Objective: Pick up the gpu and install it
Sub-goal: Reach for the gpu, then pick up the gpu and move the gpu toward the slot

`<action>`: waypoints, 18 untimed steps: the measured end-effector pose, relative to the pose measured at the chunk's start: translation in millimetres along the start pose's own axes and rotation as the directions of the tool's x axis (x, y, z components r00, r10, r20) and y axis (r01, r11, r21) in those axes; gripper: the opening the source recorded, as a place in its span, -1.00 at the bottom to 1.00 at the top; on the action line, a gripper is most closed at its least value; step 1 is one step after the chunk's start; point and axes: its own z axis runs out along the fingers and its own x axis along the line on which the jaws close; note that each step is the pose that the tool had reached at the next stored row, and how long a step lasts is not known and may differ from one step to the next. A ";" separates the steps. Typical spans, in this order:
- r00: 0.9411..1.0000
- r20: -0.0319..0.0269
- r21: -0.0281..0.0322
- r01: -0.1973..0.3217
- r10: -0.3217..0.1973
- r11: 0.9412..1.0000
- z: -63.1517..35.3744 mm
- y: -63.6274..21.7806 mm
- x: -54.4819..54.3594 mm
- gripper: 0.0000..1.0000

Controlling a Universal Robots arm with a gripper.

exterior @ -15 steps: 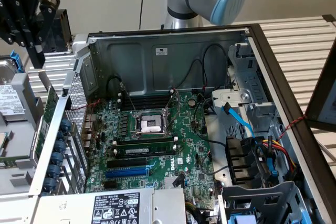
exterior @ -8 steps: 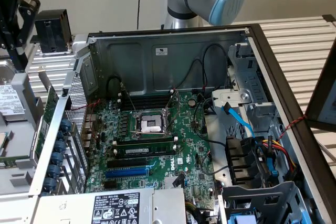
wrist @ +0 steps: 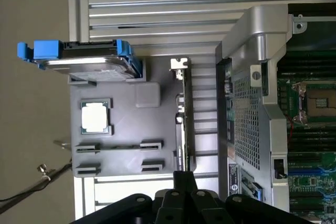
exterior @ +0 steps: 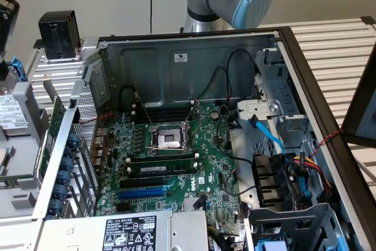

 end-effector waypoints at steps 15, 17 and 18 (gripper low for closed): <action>1.000 0.000 0.000 0.000 0.000 1.000 0.0 -0.2 3.4 -0.79; 1.000 0.001 0.000 0.000 0.000 1.000 0.2 -0.3 5.0 -0.79; 1.000 0.003 -0.001 0.000 0.000 1.000 0.4 -0.4 6.2 -0.79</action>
